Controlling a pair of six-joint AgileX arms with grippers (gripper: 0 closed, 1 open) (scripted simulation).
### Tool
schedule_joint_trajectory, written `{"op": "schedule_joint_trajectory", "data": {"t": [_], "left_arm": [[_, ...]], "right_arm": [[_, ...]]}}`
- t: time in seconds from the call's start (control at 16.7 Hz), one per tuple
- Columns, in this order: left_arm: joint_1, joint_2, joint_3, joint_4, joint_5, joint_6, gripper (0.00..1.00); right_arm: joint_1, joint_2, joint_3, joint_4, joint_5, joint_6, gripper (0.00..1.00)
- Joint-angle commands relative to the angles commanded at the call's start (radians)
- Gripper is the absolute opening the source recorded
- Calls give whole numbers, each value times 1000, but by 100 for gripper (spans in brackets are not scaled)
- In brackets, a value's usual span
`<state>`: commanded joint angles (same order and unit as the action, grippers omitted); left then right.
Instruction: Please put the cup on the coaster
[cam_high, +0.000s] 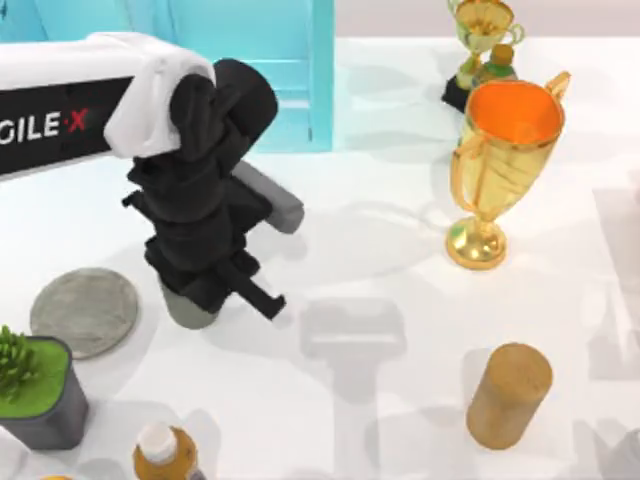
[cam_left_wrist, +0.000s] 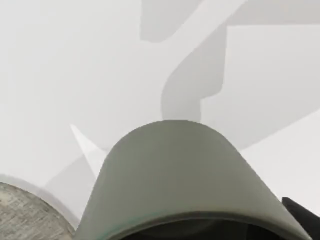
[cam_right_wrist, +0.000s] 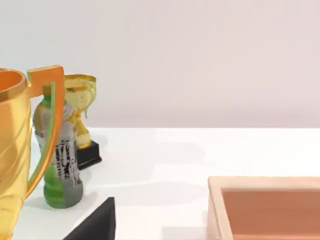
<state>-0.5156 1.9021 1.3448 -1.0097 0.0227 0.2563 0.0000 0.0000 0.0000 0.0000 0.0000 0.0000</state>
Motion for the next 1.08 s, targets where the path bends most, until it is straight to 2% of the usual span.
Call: {"op": "schedule_joint_trajectory", "data": {"t": [0.24,0.42,0.54,0.84,1.08], "left_arm": [[168,-33,33,-55,13,-286,0],[271,-60,55,-91,21,-411,0],[302,-68,62,-104,23,-443,0],[300,-62,56,-98,22,-441,0],[311,-38,-14,-3,23,-432,0]], "right_arm": [[0,0,0,0,0,0,100],[0,0,0,0,0,0,100],[0,0,0,0,0,0,100],[0,0,0,0,0,0,100],[0,0,0,0,0,0,100]]}}
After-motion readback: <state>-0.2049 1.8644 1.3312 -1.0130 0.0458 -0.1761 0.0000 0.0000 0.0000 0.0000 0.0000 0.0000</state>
